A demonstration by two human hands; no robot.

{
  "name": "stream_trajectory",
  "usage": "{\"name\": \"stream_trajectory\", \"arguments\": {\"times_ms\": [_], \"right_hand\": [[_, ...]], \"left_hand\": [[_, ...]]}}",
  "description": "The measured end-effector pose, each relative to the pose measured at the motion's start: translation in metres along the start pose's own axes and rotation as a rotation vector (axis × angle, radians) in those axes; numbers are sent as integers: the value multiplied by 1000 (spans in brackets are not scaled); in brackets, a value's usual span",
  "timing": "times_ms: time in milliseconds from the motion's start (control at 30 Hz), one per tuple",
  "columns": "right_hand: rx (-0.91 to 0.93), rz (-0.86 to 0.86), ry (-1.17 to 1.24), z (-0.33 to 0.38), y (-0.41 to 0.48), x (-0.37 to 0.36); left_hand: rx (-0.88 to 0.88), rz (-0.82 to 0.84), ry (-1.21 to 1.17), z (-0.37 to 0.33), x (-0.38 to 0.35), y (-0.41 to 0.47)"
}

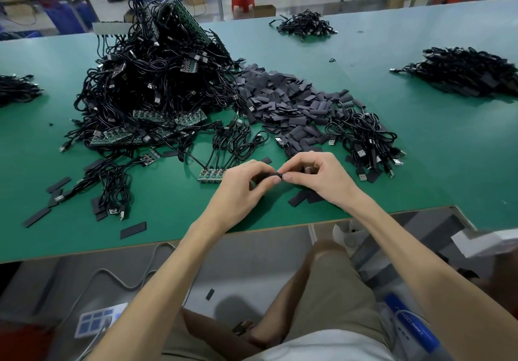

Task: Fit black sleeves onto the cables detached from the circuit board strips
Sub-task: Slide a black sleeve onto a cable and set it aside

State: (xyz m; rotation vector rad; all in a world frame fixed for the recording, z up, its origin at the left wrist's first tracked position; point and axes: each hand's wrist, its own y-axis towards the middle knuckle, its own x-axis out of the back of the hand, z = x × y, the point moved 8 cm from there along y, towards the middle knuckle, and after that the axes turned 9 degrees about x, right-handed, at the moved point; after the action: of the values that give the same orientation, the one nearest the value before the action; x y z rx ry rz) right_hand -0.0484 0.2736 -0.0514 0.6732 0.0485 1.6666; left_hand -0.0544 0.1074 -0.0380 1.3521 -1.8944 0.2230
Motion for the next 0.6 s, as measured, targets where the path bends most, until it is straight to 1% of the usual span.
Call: {"name": "stream_trajectory", "arguments": {"times_ms": [100,167,233,300,367,400,467,533,600], "right_hand": [[17,38,-111,1,-1,-3],[21,12,-118,2,-1,-1],[37,-57,-144,5,0,5],[15,-176,-151,3,-1,16],[-41,-254,-72,-2,-3,20],[-61,-249,-40,-3,-2,18],[-64,-181,-67,-2,-1,10],[-50,-117,-107,1,-1,3],[-43,-104,-90,3,-1,2]], "left_hand": [[-8,-4,70,0,-2,-1],[1,-37,74,0,0,-2],[20,-70,66,0,4,-2],[51,-102,37,1,8,-3],[81,-135,-2,3,13,-3],[87,-145,-17,4,14,-3],[68,-144,-15,2,14,-4],[13,-134,7,-4,13,-6],[-42,-119,16,-9,11,-7]]}}
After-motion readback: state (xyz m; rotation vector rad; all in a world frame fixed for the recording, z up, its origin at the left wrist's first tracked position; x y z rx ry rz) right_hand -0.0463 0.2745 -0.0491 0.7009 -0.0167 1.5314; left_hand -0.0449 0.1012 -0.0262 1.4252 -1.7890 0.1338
